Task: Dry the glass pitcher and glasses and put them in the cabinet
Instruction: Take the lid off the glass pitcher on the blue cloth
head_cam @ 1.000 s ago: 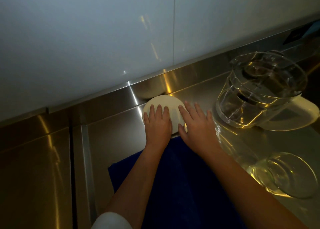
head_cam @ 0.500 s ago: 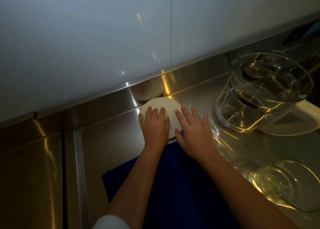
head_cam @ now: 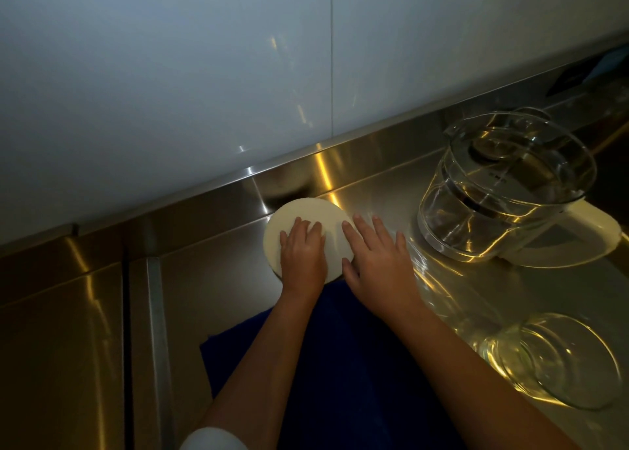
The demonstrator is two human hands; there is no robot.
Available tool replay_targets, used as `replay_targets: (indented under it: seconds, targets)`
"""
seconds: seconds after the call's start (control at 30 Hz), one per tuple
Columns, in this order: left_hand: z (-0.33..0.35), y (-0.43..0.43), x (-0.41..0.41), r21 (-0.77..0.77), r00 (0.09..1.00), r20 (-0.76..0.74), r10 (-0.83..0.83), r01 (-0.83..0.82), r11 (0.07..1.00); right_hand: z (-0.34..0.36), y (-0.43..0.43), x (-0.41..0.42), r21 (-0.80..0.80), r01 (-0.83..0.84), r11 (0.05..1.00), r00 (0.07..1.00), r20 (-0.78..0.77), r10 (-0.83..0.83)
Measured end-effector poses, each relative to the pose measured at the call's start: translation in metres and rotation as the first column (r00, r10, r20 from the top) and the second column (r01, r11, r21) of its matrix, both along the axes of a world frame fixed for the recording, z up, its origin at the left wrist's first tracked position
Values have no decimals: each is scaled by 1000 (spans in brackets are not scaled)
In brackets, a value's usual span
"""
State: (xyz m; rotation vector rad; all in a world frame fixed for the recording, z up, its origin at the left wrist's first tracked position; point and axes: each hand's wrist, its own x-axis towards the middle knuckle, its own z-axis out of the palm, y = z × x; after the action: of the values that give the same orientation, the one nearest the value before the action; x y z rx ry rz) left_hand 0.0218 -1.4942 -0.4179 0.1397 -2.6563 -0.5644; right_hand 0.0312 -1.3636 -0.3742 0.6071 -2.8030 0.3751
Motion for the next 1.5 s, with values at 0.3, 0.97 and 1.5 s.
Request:
replay_targets:
  seconds: [0.3, 0.97, 1.5]
  targets:
    - [22, -11, 20, -155, 989, -54, -135, 125, 980, 11, -2, 14, -7, -27, 1000, 1000, -10, 27]
    - [21, -21, 174, -157, 993, 88, -81, 94, 983, 4, -11, 117, 68, -251, 966, 951, 206, 232]
    - [19, -38, 189, -109, 970, 233, -71, 99, 989, -1, -27, 141, 64, -336, 940, 887, 356, 293]
